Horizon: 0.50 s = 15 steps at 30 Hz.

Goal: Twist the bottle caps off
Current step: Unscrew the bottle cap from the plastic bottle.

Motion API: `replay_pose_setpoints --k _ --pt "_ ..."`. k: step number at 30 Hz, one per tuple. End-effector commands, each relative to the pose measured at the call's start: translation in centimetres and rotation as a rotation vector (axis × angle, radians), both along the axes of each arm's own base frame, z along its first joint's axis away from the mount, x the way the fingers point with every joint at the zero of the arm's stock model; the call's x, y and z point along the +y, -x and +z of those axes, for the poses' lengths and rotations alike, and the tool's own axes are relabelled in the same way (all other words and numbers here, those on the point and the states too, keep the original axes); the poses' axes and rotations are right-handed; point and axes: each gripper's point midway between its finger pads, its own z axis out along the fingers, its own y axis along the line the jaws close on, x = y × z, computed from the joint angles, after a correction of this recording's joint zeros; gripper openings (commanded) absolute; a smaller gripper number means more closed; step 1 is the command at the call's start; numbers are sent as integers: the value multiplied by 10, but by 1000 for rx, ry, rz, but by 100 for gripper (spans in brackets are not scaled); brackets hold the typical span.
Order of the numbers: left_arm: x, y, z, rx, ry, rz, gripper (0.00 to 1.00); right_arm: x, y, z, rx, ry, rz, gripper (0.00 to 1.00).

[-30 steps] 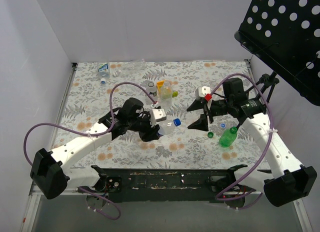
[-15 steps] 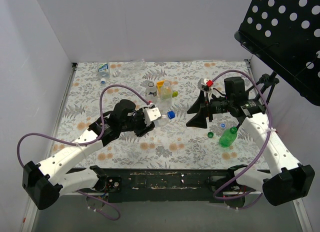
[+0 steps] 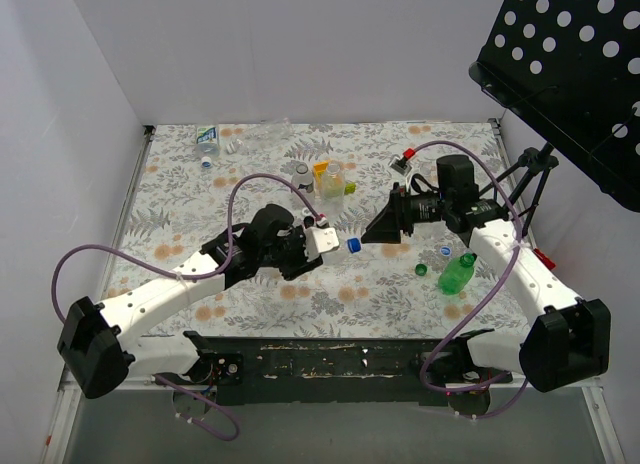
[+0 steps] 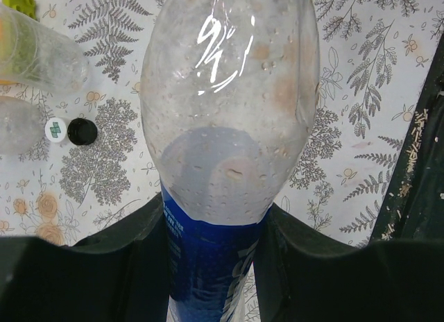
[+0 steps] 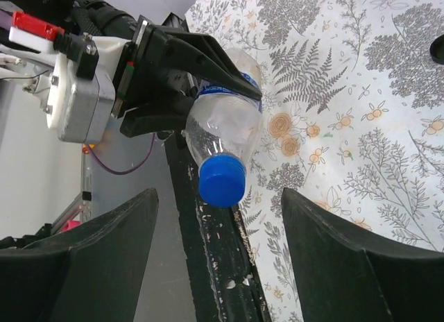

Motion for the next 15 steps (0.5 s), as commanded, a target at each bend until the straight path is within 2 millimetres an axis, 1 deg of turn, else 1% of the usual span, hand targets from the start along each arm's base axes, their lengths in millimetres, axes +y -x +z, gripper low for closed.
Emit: replay_pose_setpoints --k 1,6,8,9,13,15 --pt "-15 -7 24 -69 45 -13 9 7 -1 4 19 -23 -10 77" --pt "-21 -7 22 -66 36 -19 9 10 5 -8 47 1 -2 71" --pt "-23 -7 21 -61 37 -21 9 12 8 -11 58 6 9 65" --pt "-23 -7 21 -59 36 -20 9 13 9 -13 65 10 13 60" --pt "-24 -7 22 -60 35 -12 9 14 11 -15 68 21 27 53" --pt "-24 -8 21 -59 34 -8 9 14 13 -16 59 25 35 45"
